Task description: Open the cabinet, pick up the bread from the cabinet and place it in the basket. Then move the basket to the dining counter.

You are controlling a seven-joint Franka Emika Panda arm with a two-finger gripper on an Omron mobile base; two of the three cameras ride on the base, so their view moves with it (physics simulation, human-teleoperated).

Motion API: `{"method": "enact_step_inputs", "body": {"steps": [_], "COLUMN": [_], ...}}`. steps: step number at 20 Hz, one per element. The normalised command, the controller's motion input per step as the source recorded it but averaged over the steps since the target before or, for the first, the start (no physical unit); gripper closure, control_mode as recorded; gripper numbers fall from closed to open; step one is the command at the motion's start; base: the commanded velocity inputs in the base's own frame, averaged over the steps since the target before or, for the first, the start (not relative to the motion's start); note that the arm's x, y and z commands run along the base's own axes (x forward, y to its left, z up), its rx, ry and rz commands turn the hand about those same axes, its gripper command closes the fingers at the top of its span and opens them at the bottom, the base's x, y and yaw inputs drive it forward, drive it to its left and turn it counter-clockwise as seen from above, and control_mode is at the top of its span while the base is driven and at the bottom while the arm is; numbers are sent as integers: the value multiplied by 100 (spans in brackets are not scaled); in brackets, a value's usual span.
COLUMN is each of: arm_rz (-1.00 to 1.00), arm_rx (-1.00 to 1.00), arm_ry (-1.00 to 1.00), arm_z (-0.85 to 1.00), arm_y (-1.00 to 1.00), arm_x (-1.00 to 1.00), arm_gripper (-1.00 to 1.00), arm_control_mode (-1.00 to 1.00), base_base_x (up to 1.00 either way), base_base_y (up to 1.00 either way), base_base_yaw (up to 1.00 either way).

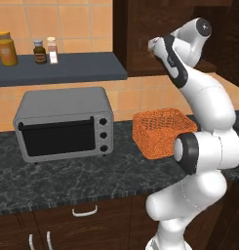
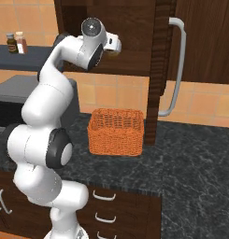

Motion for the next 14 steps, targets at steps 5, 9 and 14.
{"method": "enact_step_inputs", "body": {"steps": [5,9,14], "arm_rz": [0,0,0], "arm_rx": [0,0,0], "arm_ry": [0,8,7], "arm_z": [-8,-25,-8], "arm_y": [-1,-6,-19], "arm_x": [52,73,54], "arm_gripper": [-100,-100,-100], "arm_control_mode": [-100,-100,-100], "base_base_x": [0,0,0], "base_base_y": [0,0,0], "base_base_yaw": [0,0,0]}}
